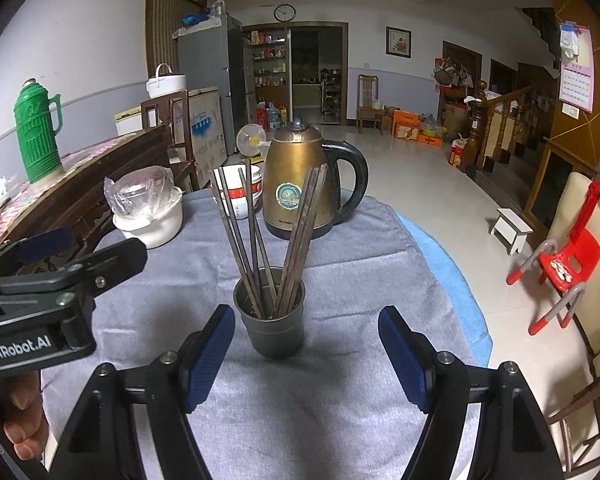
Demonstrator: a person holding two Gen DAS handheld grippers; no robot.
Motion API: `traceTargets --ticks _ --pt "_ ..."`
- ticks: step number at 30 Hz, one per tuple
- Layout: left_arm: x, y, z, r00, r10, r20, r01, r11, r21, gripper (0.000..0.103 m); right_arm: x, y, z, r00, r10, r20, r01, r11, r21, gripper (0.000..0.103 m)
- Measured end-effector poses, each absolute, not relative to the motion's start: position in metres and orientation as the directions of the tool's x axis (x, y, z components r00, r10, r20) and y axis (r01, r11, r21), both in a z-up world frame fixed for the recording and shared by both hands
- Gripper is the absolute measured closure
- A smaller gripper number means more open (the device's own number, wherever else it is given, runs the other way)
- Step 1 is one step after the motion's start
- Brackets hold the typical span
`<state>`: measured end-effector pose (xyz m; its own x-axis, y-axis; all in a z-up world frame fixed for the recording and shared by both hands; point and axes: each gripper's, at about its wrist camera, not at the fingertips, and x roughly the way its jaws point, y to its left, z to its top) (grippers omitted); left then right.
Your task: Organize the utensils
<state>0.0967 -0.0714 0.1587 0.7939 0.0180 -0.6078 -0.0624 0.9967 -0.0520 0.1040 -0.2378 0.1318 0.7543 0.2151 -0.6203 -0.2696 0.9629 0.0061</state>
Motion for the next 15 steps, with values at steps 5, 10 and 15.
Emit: traceTargets --ticks 5,10,15 --pt "0.0969 -0.0715 0.1592 0.791 0.012 -0.612 -0.057 0.997 -0.055 0.0 0.1038 -0.2347 0.1334 0.754 0.219 -0.619 -0.278 0.961 0.002 0.026" --pt "0.0963 -0.0701 0.1585 0.791 0.004 -0.612 -0.046 0.997 -0.054 0.0 0.1043 -0.2331 0.1334 0.75 0.224 -0.622 -0.285 0.958 0.001 0.026" --pt "0.0971 -0.0698 0.1577 0.786 -0.004 -0.618 -0.037 0.998 -0.054 0.0 0.1045 -0.2332 0.1325 0.747 0.225 -0.626 -0.284 0.959 0.006 0.026"
